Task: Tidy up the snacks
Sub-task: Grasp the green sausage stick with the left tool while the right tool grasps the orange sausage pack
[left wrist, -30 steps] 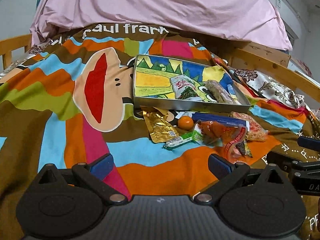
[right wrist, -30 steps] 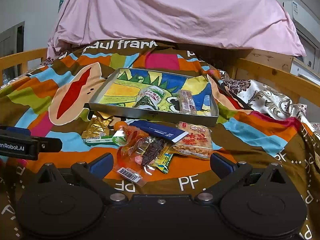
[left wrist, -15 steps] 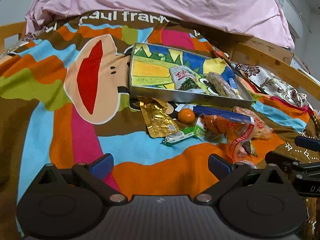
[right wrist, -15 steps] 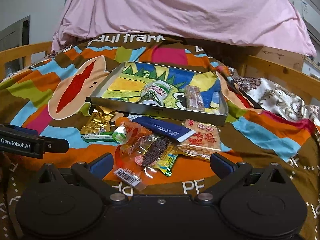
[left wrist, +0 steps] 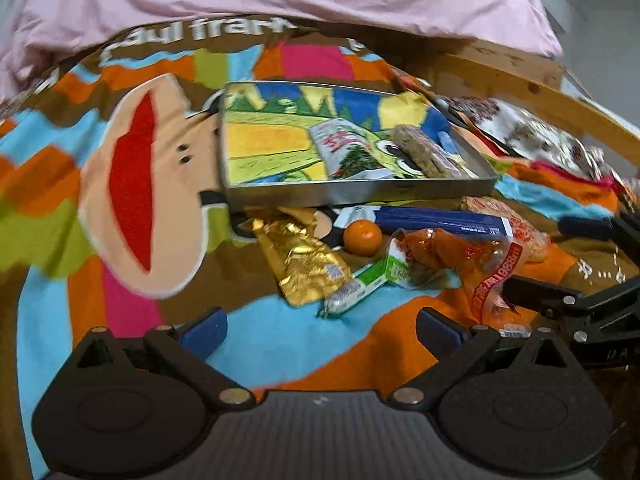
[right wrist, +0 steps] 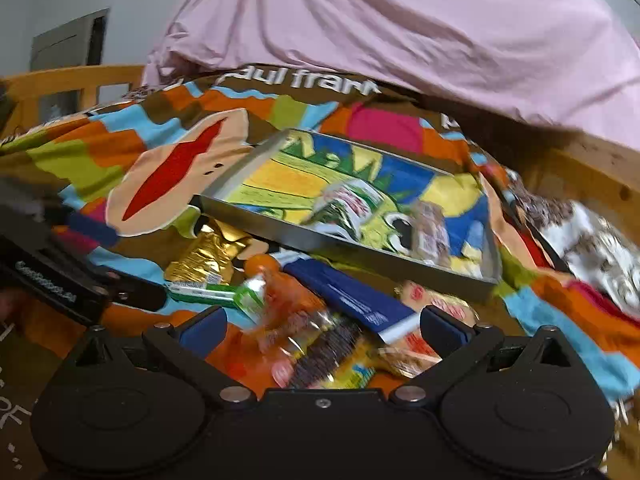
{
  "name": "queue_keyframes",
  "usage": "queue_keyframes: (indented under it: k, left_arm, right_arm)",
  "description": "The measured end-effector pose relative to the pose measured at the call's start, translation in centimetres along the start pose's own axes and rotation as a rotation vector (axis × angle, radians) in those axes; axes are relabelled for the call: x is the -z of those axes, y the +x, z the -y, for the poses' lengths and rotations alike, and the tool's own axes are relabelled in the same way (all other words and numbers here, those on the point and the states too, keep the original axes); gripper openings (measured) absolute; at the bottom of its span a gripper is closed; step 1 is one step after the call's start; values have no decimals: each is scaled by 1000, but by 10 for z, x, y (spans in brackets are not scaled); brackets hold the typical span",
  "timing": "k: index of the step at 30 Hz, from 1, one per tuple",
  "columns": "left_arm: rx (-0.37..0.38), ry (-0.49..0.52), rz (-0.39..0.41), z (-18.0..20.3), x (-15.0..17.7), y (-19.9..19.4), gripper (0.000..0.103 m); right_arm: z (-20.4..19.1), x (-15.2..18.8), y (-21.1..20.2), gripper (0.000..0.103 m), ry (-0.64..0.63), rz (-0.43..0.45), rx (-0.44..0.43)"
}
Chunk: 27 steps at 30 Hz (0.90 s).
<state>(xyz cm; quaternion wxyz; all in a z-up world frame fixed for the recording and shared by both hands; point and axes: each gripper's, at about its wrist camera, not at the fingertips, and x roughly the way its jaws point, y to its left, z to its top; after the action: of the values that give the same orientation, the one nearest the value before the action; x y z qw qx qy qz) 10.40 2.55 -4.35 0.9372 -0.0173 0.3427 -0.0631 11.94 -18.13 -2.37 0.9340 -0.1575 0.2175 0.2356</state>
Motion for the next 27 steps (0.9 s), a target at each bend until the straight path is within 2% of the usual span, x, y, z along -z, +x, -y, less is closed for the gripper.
queue_keyframes:
  k: [5, 8, 15, 18, 21, 27]
  left_arm:
    - [33, 134, -19, 0, -12, 13, 103]
    - [69, 183, -14, -1, -17, 18, 103]
    - [122, 392, 0, 13, -25, 32, 102]
    - [141, 472, 2, 19, -23, 36, 100]
    - [138, 534, -5, 22, -22, 41, 92]
    - [203, 563, -50, 23, -27, 52, 69]
  right_arm:
    - [-5, -5, 3, 102, -34, 21, -1]
    - [-15, -6, 9, 102, -116, 4, 54]
    - [-36, 0, 28, 100, -339, 1, 120]
    - [-41, 3, 36, 93, -422, -3, 139]
    - [-41, 4, 43, 90, -459, -29, 147]
    - [-45, 5, 57, 82, -529, -80, 110]
